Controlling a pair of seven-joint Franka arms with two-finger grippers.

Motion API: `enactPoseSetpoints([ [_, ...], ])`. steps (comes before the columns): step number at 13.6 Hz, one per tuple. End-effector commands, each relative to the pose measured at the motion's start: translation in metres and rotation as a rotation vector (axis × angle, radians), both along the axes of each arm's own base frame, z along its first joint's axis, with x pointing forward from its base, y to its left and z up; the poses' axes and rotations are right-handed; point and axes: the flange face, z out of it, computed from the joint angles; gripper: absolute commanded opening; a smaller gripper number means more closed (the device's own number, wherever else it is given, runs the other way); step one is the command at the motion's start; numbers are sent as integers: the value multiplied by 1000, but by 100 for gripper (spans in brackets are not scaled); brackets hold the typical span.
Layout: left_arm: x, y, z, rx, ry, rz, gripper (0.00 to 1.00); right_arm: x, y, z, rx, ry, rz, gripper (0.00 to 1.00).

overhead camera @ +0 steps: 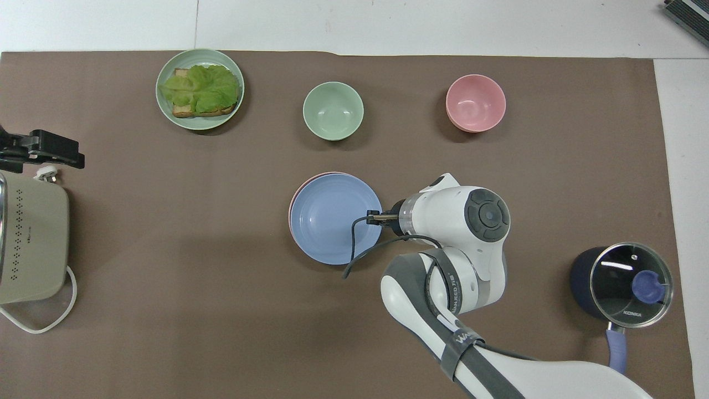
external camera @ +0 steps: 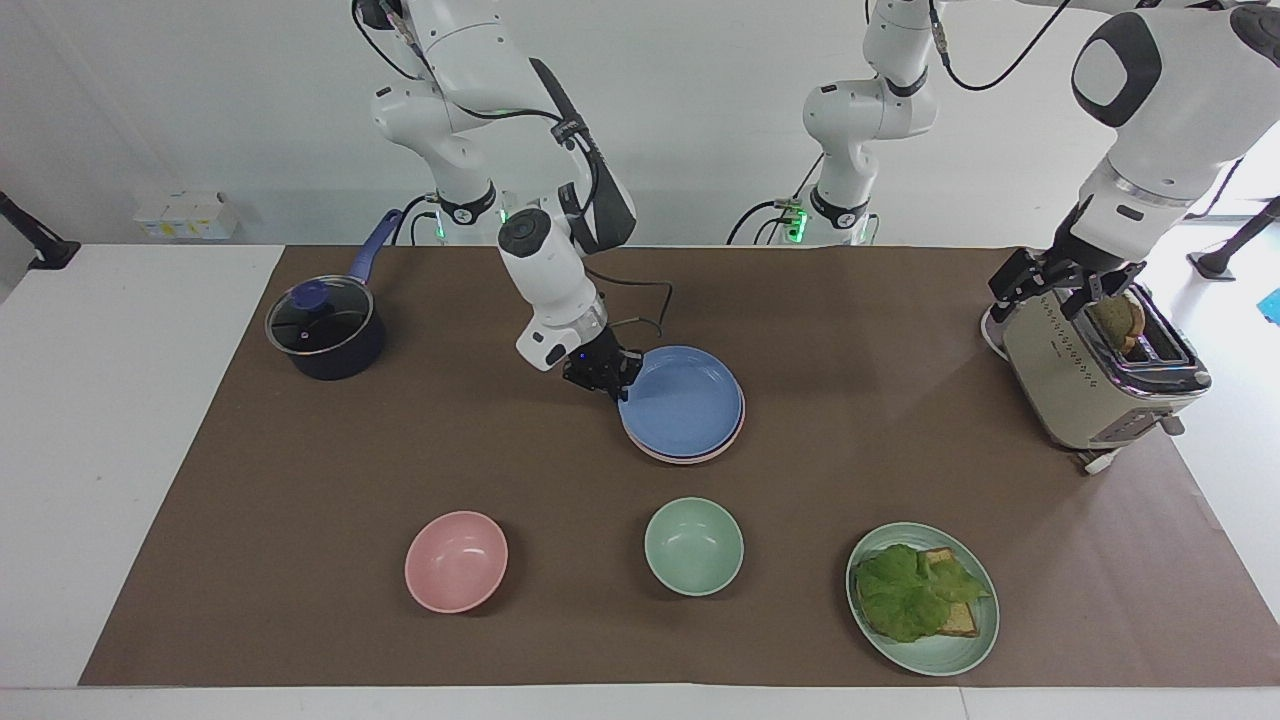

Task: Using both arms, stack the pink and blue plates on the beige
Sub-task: 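Release the blue plate and withdraw the right gripper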

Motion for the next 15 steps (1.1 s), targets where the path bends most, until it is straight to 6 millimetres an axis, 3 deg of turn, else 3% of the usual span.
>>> enactPoseSetpoints([
  [1, -3, 2, 1, 16, 9, -11, 100, 11, 8, 17, 36, -32, -24, 80],
  [2, -3, 2, 1, 16, 9, -11, 100, 13, 4, 25, 34, -44, -23, 95],
  [3, -3, 2, 1, 16, 9, -11, 100, 15, -3, 38, 39, -58, -33, 100],
  [4, -3, 2, 1, 16, 9, -11, 100, 17, -14, 51, 40, -58, -41, 100],
  [10, -3, 2, 1, 16, 9, -11, 100, 35, -138, 131, -128, -77, -73, 100],
  [15, -2, 2, 1, 16, 7, -11, 100, 35, -228, 224, -231, -8, -138, 100],
])
